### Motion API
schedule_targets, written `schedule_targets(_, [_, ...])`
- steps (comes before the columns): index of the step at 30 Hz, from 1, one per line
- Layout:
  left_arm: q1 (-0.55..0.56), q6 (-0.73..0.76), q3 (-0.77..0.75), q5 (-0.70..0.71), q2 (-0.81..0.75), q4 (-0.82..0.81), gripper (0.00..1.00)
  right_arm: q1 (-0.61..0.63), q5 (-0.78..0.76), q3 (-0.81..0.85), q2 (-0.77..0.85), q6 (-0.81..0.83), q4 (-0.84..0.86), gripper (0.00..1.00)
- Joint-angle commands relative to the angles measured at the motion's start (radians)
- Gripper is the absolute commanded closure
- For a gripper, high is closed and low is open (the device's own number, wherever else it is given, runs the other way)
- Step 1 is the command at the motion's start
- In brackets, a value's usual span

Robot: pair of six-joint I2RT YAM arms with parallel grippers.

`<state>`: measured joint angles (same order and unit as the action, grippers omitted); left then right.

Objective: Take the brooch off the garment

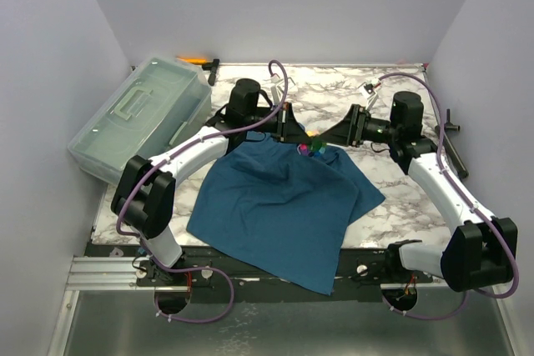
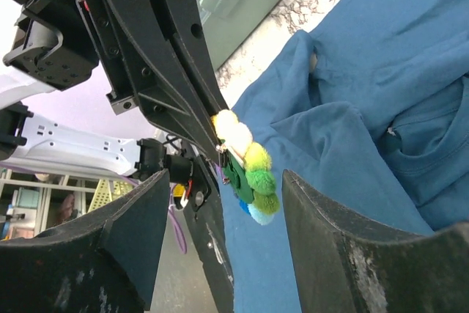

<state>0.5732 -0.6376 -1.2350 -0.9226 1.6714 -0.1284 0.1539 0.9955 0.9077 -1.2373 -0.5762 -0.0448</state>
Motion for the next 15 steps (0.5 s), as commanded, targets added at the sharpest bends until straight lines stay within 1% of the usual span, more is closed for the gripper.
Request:
schedule_targets(1, [0.016, 0.036, -0.037, 0.045, -0.032, 0.026, 1.00, 0.013, -0.040, -0.003, -0.008, -0.005, 0.023, 0.35])
schedule_targets(9, [0.020, 0.042, -0.050, 0.055, -0.022, 0.040, 1.00, 0.038, -0.073, 0.009, -0.007, 0.051, -0.031, 0.39])
schedule_targets(15, [0.024, 0.047, -0.055, 0.053, -0.019, 0.042, 1.00, 0.049, -0.124, 0.016, -0.017, 0.084, -0.064, 0.45])
